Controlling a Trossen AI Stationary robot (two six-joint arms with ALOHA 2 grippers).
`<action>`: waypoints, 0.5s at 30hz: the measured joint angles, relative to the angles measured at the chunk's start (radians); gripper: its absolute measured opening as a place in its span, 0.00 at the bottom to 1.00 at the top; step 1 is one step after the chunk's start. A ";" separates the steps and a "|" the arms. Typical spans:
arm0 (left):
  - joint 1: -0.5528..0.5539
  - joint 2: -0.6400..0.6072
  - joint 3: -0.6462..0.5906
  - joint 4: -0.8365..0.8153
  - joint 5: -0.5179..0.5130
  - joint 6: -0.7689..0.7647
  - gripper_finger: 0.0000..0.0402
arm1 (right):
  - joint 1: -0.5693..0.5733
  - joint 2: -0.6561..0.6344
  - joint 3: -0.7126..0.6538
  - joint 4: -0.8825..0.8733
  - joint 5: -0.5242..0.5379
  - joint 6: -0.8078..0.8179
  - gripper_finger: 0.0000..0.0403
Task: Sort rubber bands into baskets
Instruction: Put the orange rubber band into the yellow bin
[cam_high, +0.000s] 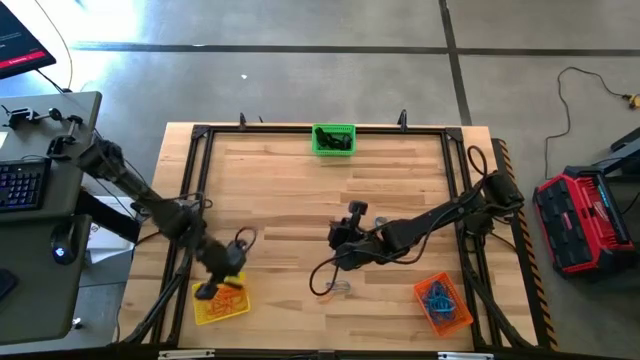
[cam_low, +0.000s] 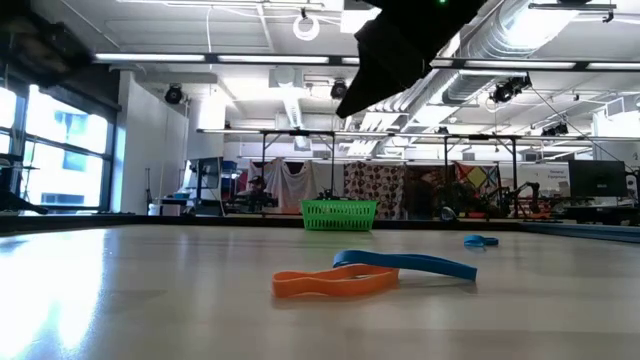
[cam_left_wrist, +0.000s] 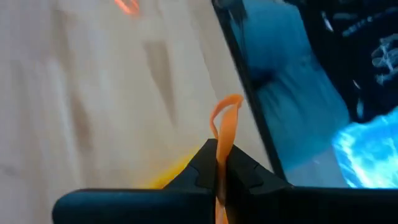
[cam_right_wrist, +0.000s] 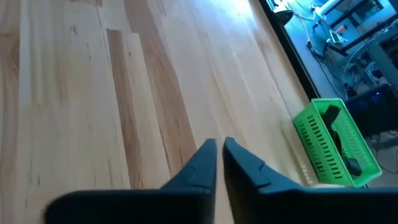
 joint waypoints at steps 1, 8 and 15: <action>-0.034 0.005 0.000 -0.002 -0.005 -0.036 0.00 | -0.001 0.000 0.000 -0.005 -0.003 0.001 0.04; -0.246 0.066 0.000 -0.056 -0.076 -0.314 0.00 | -0.001 0.000 0.000 -0.040 -0.014 0.028 0.06; -0.393 0.169 0.000 -0.090 -0.084 -0.493 0.00 | -0.001 0.000 0.000 -0.066 -0.016 0.048 0.01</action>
